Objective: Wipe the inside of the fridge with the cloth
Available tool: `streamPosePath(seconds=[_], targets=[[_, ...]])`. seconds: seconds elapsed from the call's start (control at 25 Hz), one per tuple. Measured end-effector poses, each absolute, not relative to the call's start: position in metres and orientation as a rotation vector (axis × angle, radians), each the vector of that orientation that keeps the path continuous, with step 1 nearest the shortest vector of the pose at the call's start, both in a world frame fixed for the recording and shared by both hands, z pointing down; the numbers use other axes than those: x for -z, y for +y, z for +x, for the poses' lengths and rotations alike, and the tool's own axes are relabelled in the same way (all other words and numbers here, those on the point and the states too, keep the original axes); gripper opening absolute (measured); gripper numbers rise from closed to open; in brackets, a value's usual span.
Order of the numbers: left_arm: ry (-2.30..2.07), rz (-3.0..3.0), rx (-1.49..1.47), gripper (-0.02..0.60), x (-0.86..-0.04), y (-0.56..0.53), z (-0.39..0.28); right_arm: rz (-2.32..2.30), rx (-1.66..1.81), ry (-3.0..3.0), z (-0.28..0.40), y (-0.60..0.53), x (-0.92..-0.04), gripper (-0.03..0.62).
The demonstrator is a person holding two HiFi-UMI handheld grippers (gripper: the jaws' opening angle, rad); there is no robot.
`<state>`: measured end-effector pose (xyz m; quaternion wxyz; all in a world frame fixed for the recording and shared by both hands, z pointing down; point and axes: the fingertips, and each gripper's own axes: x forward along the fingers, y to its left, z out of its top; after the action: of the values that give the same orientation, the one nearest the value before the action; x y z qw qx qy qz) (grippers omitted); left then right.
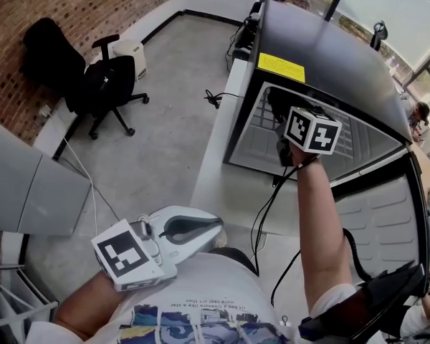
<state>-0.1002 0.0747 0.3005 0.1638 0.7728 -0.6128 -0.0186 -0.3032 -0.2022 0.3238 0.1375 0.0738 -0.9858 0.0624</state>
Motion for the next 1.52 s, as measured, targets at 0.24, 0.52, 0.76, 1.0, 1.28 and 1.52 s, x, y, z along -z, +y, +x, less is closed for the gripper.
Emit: streamPosePath(seconds=[0.24, 0.52, 0.76, 1.0, 1.28, 1.52], targets=[[-1.669, 2.266, 0.048, 0.008, -0.306, 0.065, -0.091, 0.388, -0.146, -2.862, -0.257, -0.243, -0.314, 0.054], [-1.59, 2.345, 0.027, 0.008, -0.311, 0.046, -0.084, 0.628, -0.127, -2.835, -0.194, -0.3, -0.301, 0.054], [-1.492, 2.39, 0.054, 0.007, -0.297, 0.012, -0.057, 0.784, -0.033, -2.774, -0.14, -0.353, -0.296, 0.054], [-1.475, 2.431, 0.051, 0.008, -0.307, 0.009, -0.076, 0.84, 0.098, -2.71, -0.141, -0.355, -0.303, 0.054], [-1.441, 2.419, 0.08, 0.008, -0.297, -0.001, -0.073, 0.848, 0.125, -2.611, -0.147, -0.357, -0.332, 0.054], [-1.488, 2.403, 0.055, 0.007, -0.313, 0.007, -0.085, 0.804, 0.074, -2.603, -0.16, -0.344, -0.349, 0.054]])
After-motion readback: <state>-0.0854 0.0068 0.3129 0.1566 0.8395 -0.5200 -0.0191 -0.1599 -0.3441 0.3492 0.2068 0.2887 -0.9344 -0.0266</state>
